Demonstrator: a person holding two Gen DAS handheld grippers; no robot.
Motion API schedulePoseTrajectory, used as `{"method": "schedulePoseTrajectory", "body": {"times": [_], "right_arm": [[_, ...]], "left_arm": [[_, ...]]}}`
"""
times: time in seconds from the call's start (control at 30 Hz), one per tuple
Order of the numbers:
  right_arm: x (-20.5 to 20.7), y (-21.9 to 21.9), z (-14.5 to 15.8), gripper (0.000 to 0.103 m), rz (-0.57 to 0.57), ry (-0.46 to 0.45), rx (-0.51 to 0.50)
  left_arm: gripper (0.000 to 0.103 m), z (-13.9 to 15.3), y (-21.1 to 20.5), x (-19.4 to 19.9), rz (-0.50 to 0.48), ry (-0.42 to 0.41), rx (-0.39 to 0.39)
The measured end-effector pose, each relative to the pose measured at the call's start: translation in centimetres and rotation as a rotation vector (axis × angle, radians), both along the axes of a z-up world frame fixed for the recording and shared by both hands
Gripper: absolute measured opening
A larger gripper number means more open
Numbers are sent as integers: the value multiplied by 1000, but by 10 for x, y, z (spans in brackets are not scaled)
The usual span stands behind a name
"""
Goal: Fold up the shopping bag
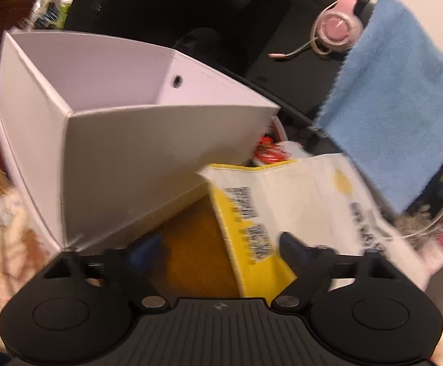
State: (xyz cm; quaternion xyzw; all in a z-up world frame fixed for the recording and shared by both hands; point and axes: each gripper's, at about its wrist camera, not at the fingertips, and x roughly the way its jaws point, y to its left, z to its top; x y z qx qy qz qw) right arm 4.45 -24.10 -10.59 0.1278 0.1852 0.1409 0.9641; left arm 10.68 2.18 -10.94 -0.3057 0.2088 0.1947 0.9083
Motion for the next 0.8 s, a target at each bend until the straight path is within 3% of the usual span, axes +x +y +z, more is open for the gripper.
{"method": "schedulePoseTrajectory", "body": {"times": [0.1, 0.2, 0.27, 0.37, 0.57, 0.73, 0.8], "right_arm": [[2, -3, -3, 103, -1, 10, 13], [3, -5, -4, 103, -6, 13, 21], [3, -6, -5, 103, -10, 13, 25], [3, -9, -5, 103, -17, 14, 26], [6, -14, -4, 103, -17, 17, 56], [15, -32, -10, 100, -22, 85, 167], [18, -40, -12, 94, -27, 112, 213]], "left_arm": [[64, -4, -4, 7, -12, 30, 6], [40, -8, -4, 10, -28, 12, 3], [19, -8, -5, 11, -49, -14, 17], [8, -2, -11, 6, -93, -70, 80], [3, 16, -31, -21, -167, -225, 303], [3, 26, -62, -46, -253, -327, 577], [3, 25, -79, -54, -309, -348, 708]]}}
